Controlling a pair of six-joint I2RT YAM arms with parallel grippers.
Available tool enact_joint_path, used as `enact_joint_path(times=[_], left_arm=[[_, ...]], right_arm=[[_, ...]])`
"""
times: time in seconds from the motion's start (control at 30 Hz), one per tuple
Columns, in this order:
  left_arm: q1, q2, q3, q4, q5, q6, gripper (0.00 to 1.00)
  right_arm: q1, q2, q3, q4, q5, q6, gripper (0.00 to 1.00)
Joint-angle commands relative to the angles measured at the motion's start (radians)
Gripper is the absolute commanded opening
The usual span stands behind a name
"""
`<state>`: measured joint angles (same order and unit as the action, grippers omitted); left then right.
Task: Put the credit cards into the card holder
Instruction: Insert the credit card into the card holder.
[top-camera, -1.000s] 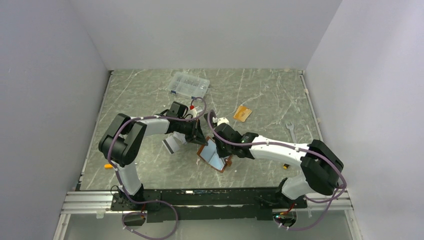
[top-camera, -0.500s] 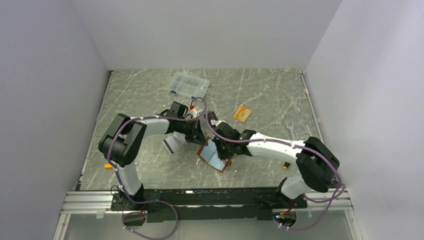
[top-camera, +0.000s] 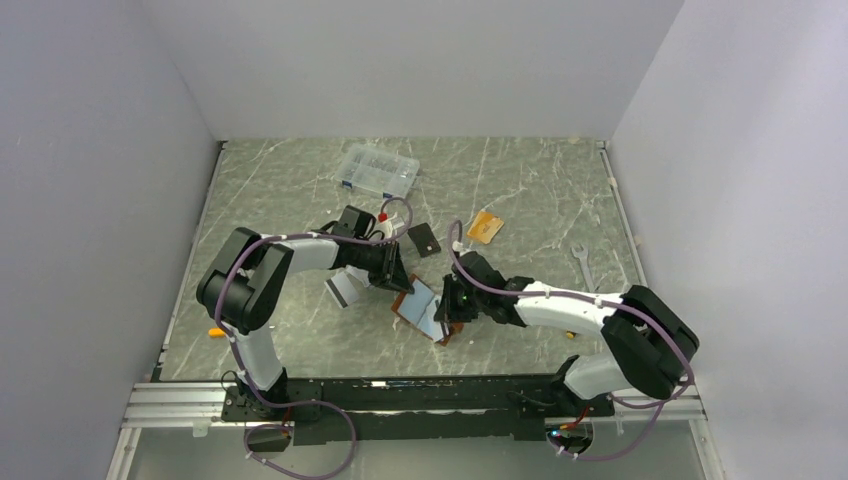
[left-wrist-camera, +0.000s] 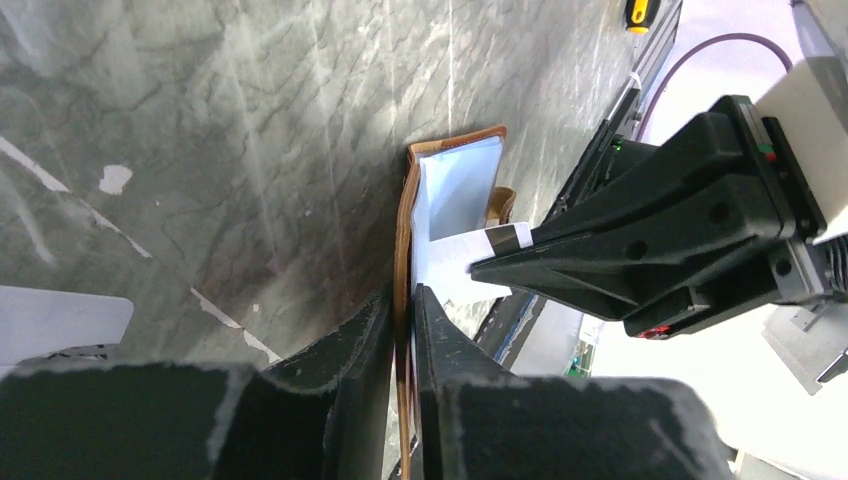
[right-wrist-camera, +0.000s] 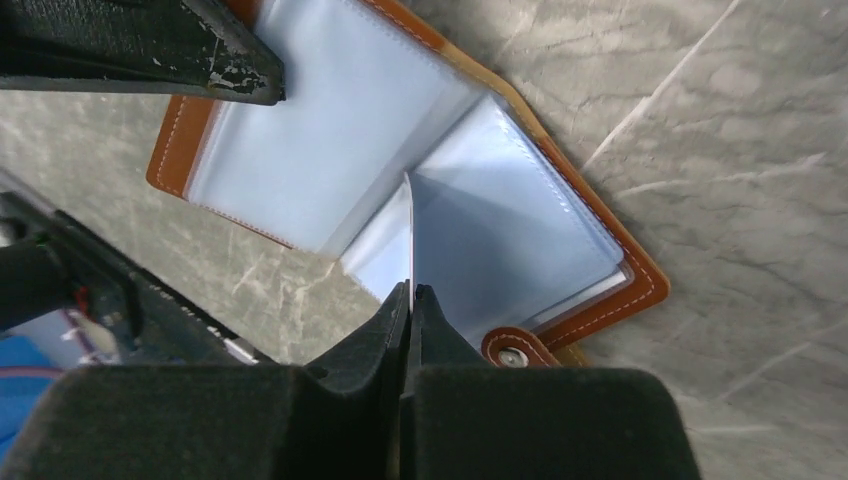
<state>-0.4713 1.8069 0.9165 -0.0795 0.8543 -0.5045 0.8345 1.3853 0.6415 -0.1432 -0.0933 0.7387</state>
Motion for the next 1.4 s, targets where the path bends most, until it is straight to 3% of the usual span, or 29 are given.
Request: enact_joint_path(times=[0.0, 0.2, 0.37, 0.67, 0.77, 0.93, 1.1, 1.37], left_arm=[[-0.007, -0.026, -0.021, 0.000, -0.007, 0.032, 0.18], [-0.013, -0.011, -0.043, -0.003, -0.034, 0.031, 0.12], [-0.020, -0.003, -0.047, -0.023, -0.092, 0.041, 0.08], [-0.131, 0.091, 0.025, 0.119, -0.045, -0.148, 0.04], [-0.144, 0.111, 0.044, 0.152, -0.047, -0.191, 0.04], [-0.136, 0.087, 0.017, 0.164, -0.064, -0.196, 0.05], [-0.124, 0.056, 0.019, 0.084, -0.101, -0.087, 0.04], [-0.152, 0.032, 0.050, -0.097, -0.207, 0.168, 0.12]], right_arm=[[-0.039, -0.027, -0.104, 0.233, -0.121, 0.155, 0.00], [-0.110, -0.076, -0.258, 0.415, -0.176, 0.267, 0.00], [-0.146, -0.109, -0.289, 0.465, -0.191, 0.283, 0.00], [-0.160, -0.344, -0.240, 0.168, -0.036, 0.201, 0.00], [-0.160, -0.393, -0.262, 0.160, -0.040, 0.211, 0.00], [-0.160, -0.305, -0.283, 0.203, -0.140, 0.210, 0.00], [-0.160, -0.269, -0.309, 0.190, -0.136, 0.182, 0.00], [-0.159, -0.305, -0.359, 0.173, -0.081, 0.112, 0.00]])
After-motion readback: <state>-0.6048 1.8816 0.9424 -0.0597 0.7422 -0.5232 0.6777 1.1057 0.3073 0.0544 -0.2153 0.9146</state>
